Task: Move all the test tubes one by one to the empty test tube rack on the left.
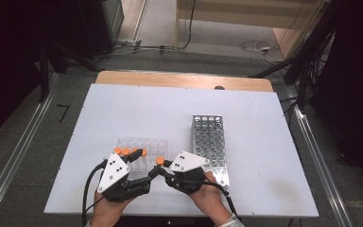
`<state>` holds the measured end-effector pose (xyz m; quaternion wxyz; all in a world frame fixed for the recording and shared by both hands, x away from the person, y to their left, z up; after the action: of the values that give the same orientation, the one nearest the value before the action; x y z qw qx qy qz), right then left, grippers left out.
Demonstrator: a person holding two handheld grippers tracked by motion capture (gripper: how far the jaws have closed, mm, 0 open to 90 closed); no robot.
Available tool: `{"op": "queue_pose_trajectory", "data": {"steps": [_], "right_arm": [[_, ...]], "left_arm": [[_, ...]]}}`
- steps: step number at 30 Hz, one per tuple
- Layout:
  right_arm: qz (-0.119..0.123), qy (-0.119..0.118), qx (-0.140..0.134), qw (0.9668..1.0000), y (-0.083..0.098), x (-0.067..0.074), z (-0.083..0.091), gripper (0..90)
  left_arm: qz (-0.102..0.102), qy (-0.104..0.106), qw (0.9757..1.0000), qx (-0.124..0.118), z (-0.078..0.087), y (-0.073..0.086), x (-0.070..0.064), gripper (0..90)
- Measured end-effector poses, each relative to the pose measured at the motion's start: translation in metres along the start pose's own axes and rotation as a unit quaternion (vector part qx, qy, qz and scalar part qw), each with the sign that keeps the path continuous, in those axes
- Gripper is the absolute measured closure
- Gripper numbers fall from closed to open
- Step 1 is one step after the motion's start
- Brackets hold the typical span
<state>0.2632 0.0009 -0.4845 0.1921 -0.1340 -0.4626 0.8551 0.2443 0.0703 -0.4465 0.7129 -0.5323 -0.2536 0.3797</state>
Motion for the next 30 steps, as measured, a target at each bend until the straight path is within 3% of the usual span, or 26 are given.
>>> {"op": "queue_pose_trajectory", "data": {"steps": [7,21,30], "right_arm": [[0.002,-0.010,-0.003,0.9999,-0.005,0.009,-0.007,71.9],[0.005,-0.015,-0.002,0.9999,-0.008,0.012,-0.010,71.9],[0.004,-0.016,-0.003,0.9999,-0.009,0.013,-0.009,71.9]], "left_arm": [[-0.017,0.004,0.9998,0.006,-0.003,0.003,-0.006,41.3],[-0.025,0.000,0.9997,0.006,-0.005,0.005,-0.006,63.4],[-0.026,-0.001,0.9996,0.007,-0.005,0.006,-0.006,68.7]]}}
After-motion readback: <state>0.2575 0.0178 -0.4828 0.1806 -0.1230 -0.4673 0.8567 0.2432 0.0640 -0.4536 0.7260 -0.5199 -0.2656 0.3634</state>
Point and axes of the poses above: each handheld gripper's, and its own axes: z roughly backward along the jaws, y roughly out of its underside, x roughly to its left, the point moved 10 cm from there along -z, roughly forward along the jaws
